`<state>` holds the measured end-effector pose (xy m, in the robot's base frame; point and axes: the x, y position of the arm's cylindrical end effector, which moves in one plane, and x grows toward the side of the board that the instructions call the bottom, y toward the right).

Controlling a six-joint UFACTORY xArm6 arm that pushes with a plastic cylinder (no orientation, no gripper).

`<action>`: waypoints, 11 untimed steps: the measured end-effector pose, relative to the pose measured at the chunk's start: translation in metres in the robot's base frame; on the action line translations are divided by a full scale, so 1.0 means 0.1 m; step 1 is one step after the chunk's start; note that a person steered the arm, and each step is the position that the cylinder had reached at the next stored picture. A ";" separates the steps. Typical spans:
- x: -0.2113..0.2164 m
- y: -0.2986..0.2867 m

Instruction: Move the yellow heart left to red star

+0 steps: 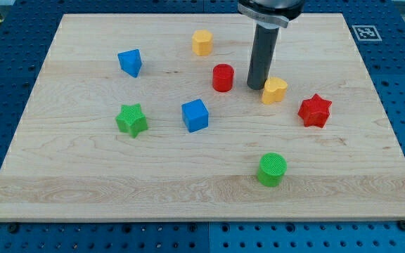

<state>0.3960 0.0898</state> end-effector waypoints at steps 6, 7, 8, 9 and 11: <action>-0.30 0.22; -0.18 0.43; -0.16 0.47; -0.16 0.42; -0.10 0.17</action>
